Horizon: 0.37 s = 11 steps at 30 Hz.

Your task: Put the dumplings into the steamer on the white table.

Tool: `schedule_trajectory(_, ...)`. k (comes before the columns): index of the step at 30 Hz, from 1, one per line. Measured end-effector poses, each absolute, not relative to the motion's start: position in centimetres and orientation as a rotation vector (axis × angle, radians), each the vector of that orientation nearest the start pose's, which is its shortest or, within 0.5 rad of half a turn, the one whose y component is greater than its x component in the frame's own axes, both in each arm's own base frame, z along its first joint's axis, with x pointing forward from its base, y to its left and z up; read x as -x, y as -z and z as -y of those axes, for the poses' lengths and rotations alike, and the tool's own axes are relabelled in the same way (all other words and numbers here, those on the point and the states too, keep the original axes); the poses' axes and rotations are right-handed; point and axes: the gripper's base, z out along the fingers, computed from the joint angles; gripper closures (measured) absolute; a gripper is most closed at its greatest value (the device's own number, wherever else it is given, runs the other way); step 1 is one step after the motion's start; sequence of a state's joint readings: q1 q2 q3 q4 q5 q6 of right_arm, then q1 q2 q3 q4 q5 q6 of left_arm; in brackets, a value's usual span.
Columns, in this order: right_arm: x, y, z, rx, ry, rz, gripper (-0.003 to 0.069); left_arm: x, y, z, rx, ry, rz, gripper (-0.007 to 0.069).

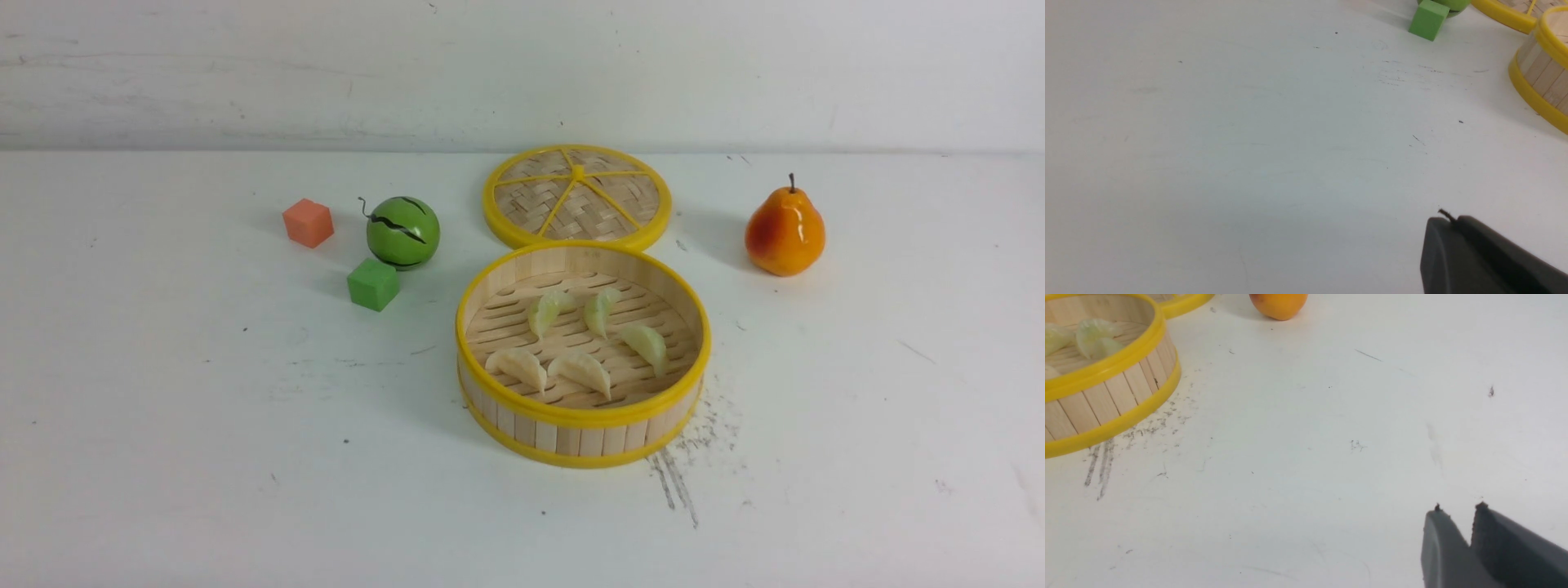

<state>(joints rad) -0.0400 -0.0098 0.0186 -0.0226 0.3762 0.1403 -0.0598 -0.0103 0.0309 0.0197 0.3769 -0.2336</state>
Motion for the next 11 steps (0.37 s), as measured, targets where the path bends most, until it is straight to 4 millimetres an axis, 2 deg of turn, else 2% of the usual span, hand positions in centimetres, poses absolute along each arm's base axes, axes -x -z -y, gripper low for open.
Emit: schedule_trajectory(11,-5.24,-17.36,0.29,-0.154,-0.047,-1.862,0.0532,-5.25,-16.95,0.25,0.151,0.182,-1.879,0.0617)
